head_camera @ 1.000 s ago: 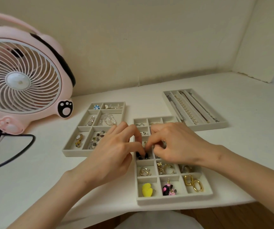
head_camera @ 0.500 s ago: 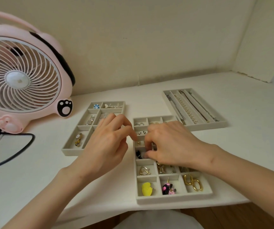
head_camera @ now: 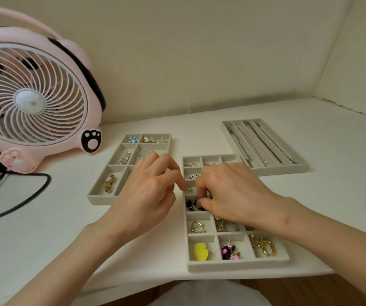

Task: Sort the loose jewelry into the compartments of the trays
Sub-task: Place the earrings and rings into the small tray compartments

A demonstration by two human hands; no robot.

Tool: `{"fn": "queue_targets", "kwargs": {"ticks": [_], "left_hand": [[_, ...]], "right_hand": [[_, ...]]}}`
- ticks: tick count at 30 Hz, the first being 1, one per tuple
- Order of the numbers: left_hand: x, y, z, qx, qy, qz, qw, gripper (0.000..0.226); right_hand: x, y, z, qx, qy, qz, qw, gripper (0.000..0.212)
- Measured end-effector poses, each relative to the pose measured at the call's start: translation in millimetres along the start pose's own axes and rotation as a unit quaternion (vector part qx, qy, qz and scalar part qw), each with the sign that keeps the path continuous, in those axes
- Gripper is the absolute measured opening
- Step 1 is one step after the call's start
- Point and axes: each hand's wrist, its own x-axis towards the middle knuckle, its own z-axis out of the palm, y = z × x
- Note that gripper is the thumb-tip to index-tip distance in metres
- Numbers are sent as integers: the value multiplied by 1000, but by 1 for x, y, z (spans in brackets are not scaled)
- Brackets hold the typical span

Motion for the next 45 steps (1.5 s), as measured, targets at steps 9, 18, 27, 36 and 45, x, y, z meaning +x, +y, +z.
{"fn": "queue_targets", "kwargs": {"ticks": [9,18,27,36,45], "left_hand": [[8,8,2,-36,-25,-6,999,25],[27,26,10,-39,-76,0,996,25],[54,52,7,87,-203,-30,975,21],[67,73,11,191,-248,-38,949,25],[58,71,13,105,-203,-115,967,8]], "right_hand": [[-7,34,-29,71,-36,68,995,4],[-21,37,-15,24,-40,76,996,20],[-25,19,-7,-71,-18,82,994,11],[-22,28,-9,17,-36,123,992,9],[-34,51,-25,175,-61,145,972,2]]}}
